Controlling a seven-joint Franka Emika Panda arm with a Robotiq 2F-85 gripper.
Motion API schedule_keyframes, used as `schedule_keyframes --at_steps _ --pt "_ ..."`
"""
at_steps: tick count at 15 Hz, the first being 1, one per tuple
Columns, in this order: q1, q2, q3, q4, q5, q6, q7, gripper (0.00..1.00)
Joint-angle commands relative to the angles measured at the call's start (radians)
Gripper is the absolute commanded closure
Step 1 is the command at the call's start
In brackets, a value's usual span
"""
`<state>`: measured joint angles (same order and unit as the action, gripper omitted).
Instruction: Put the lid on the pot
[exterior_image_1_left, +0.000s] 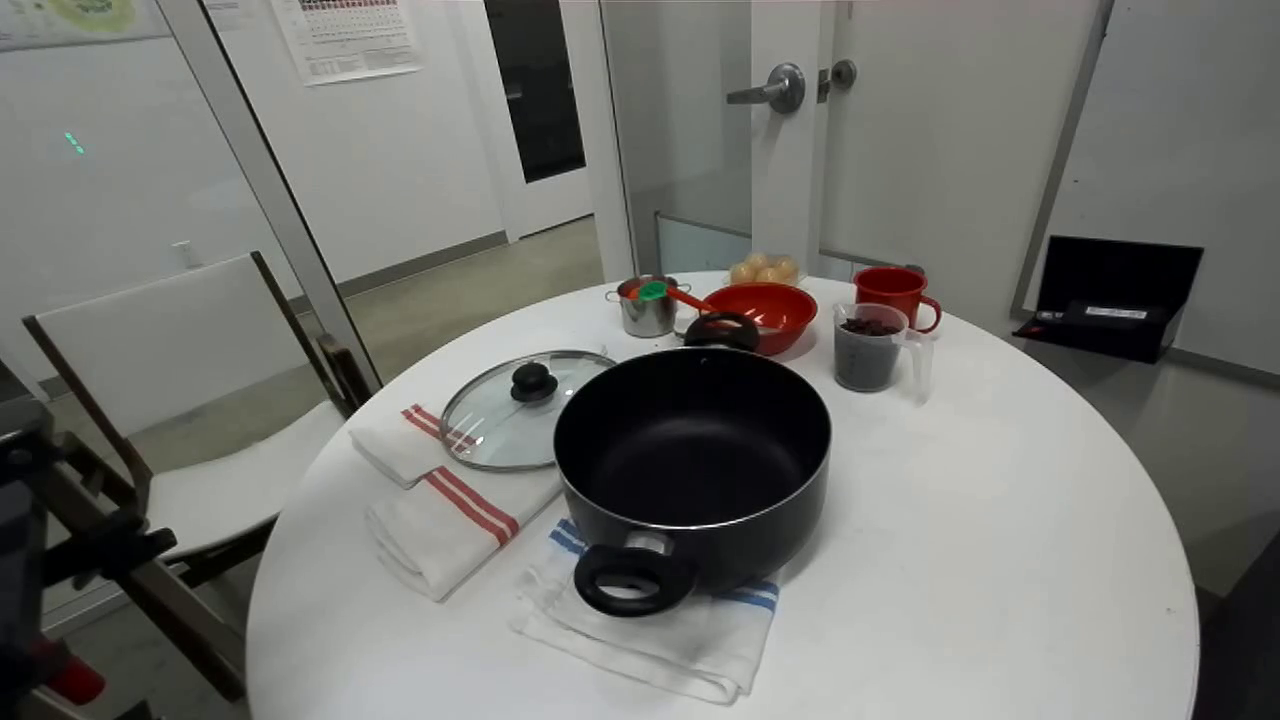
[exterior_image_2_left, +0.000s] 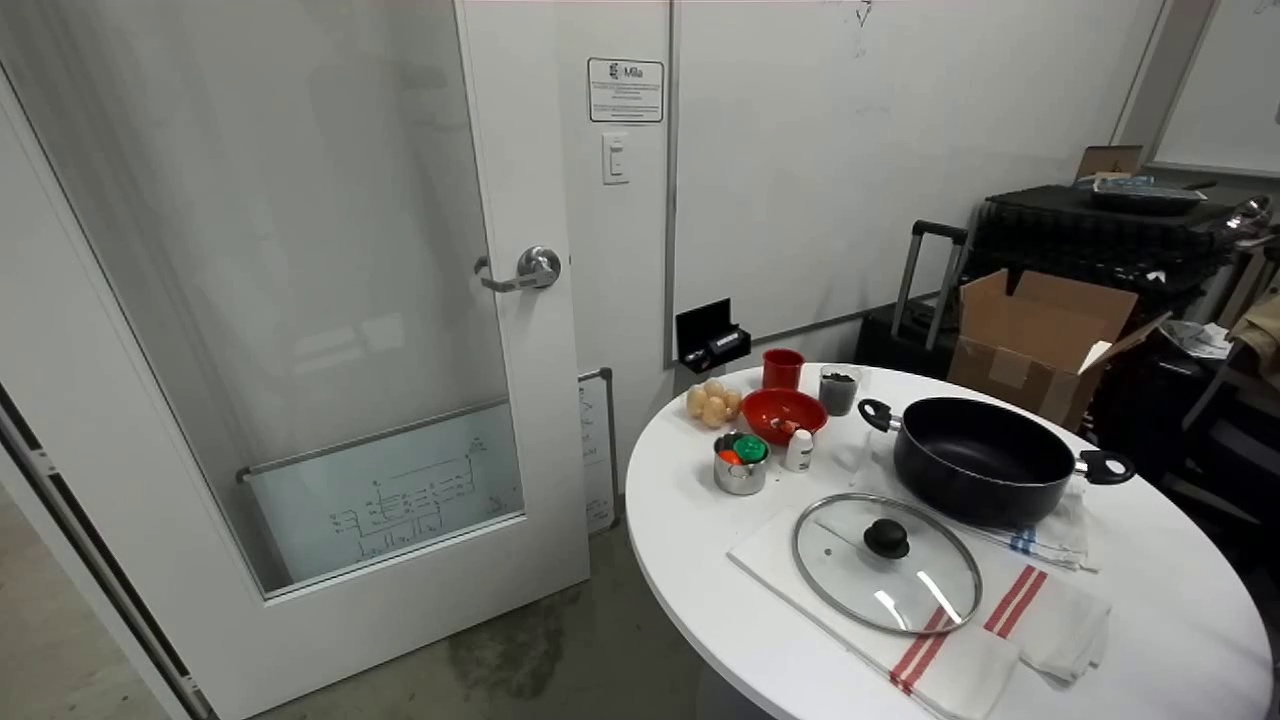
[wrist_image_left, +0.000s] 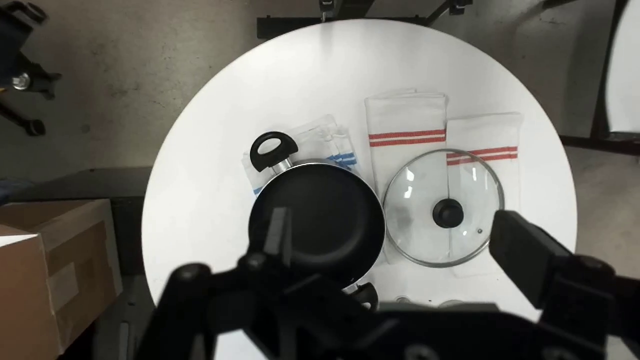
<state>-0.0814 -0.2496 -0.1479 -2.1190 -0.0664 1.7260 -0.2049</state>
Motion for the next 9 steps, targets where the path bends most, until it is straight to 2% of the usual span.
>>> schedule_keyframes --at_steps 1,9 --pt "0.025 0.104 0.02 0.014 0.022 0.05 -0.057 0.0" --pt "0.077 0.371 0.12 0.071 -0.004 0.213 -0.158 0.0"
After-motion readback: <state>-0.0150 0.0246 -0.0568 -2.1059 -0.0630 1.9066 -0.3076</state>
